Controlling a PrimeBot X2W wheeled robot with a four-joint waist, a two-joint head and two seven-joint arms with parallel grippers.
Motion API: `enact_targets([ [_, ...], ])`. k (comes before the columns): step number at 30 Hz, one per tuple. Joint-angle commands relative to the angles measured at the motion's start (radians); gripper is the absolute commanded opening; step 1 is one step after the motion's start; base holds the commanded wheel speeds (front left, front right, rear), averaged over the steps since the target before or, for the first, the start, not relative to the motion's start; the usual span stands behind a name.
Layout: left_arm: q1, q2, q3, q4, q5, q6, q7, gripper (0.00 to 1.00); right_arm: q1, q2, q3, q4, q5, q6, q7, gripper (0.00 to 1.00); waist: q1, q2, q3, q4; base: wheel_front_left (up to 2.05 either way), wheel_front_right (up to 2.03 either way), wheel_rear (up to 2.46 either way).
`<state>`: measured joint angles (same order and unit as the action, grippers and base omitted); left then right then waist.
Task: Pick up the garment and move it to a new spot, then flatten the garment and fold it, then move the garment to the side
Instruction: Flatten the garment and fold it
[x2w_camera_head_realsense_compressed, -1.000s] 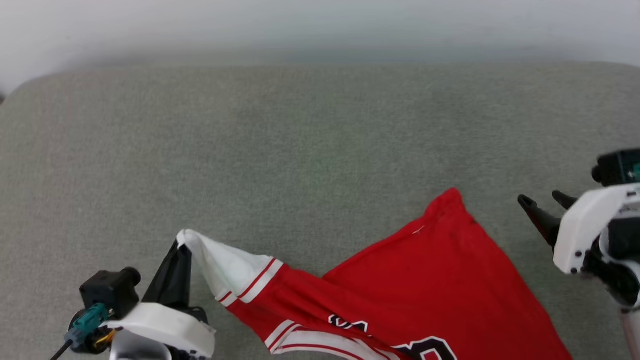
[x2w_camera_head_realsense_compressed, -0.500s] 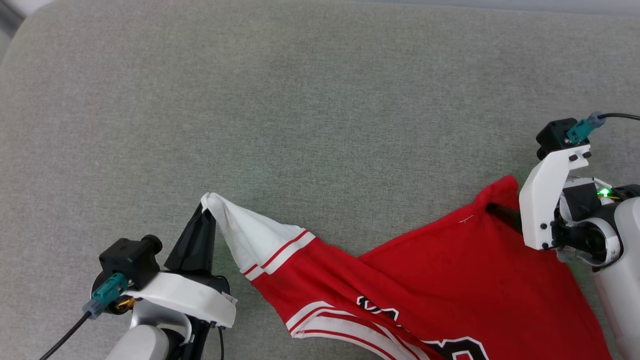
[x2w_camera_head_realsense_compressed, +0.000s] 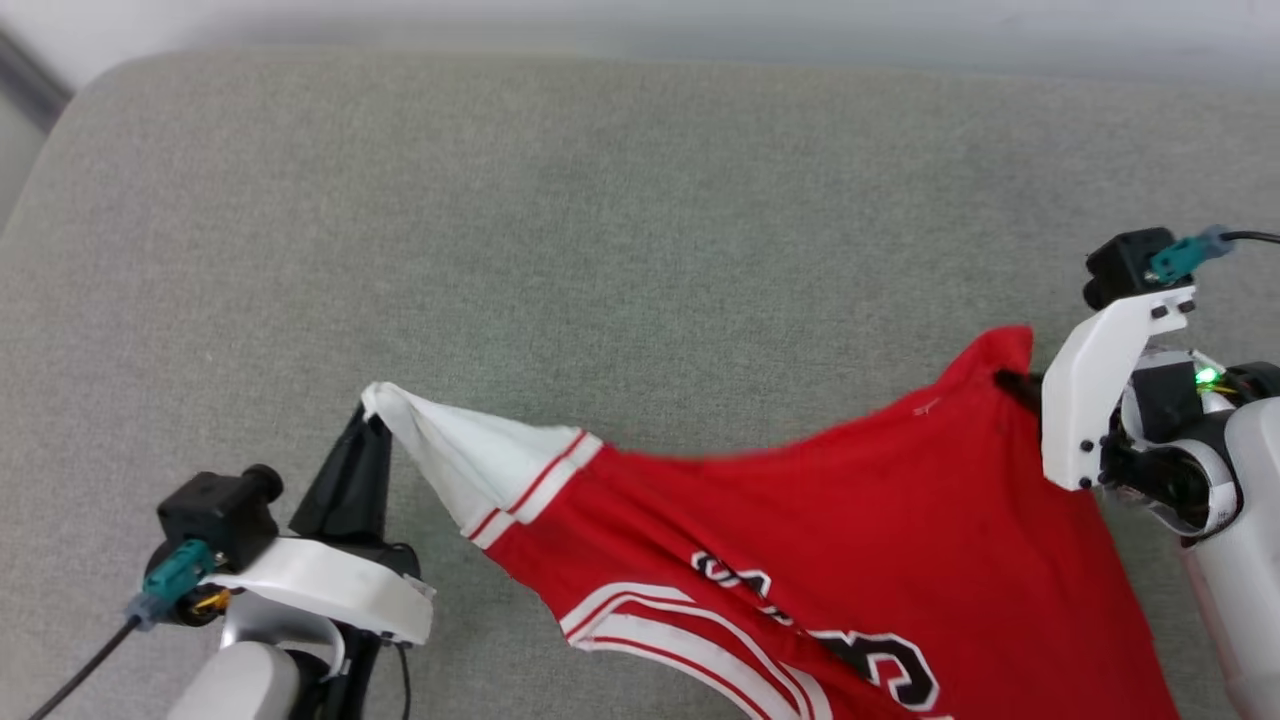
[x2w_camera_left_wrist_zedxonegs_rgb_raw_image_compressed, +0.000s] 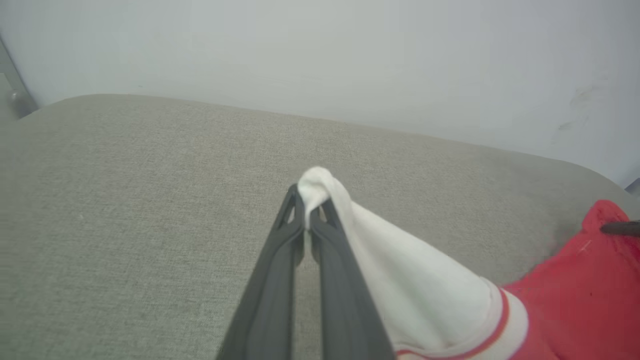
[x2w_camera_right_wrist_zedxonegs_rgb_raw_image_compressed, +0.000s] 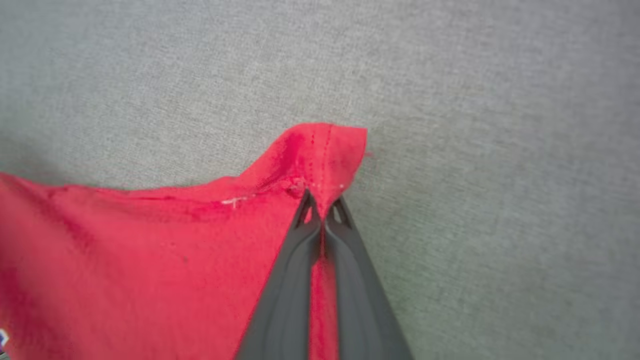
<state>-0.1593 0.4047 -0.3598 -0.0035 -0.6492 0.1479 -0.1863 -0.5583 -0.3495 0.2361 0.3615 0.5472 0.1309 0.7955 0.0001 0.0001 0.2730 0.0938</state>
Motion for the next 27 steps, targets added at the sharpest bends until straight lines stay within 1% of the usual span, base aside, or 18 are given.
enact_targets([
  [1, -0.010, 0.018, 0.015, -0.003, 0.000, -0.002, 0.000, 0.00, 0.018, 0.012, -0.018, -0.009, -0.008, 0.000, -0.026, 0.00, -0.0001, -0.0001, -0.042, -0.023, 0.00, 0.00, 0.00],
  [6, -0.067, 0.054, 0.053, 0.002, -0.018, -0.019, 0.011, 0.00, 0.030, 0.033, -0.089, -0.050, -0.049, 0.000, -0.121, 0.00, -0.0001, -0.0001, -0.109, -0.056, 0.00, 0.00, 0.00],
  [8, -0.105, 0.069, 0.072, 0.017, -0.020, -0.023, 0.007, 0.00, 0.025, 0.048, -0.105, -0.078, -0.065, 0.000, -0.176, 0.00, -0.0001, -0.0001, -0.133, -0.073, 0.00, 0.00, 0.00],
  [14, -0.270, 0.057, 0.098, 0.058, -0.015, -0.035, -0.013, 0.00, -0.013, 0.084, -0.163, -0.133, -0.113, -0.001, -0.349, 0.00, -0.0001, -0.0001, -0.163, -0.098, 0.00, 0.00, 0.00],
  [18, -0.412, 0.041, 0.097, 0.099, -0.002, -0.047, -0.018, 0.00, -0.067, 0.112, -0.200, -0.159, -0.140, 0.000, -0.463, 0.00, -0.0001, -0.0001, -0.152, -0.106, 0.00, 0.00, 0.00],
  [20, -0.494, 0.034, 0.094, 0.122, 0.007, -0.057, -0.015, 0.00, -0.102, 0.121, -0.217, -0.165, -0.151, -0.001, -0.495, 0.00, -0.0001, -0.0001, -0.135, -0.109, 0.00, 0.00, 0.00],
  [24, -0.667, 0.035, 0.090, 0.190, 0.015, -0.081, 0.006, 0.00, -0.212, 0.129, -0.247, -0.176, -0.171, -0.001, -0.533, 0.00, -0.0001, -0.0001, -0.082, -0.116, 0.00, 0.00, 0.00],
  [27, -0.811, 0.043, 0.090, 0.250, 0.023, -0.104, 0.032, 0.00, -0.324, 0.126, -0.269, -0.174, -0.178, -0.001, -0.536, 0.00, -0.0001, -0.0001, -0.023, -0.123, 0.00, 0.00, 0.00],
])
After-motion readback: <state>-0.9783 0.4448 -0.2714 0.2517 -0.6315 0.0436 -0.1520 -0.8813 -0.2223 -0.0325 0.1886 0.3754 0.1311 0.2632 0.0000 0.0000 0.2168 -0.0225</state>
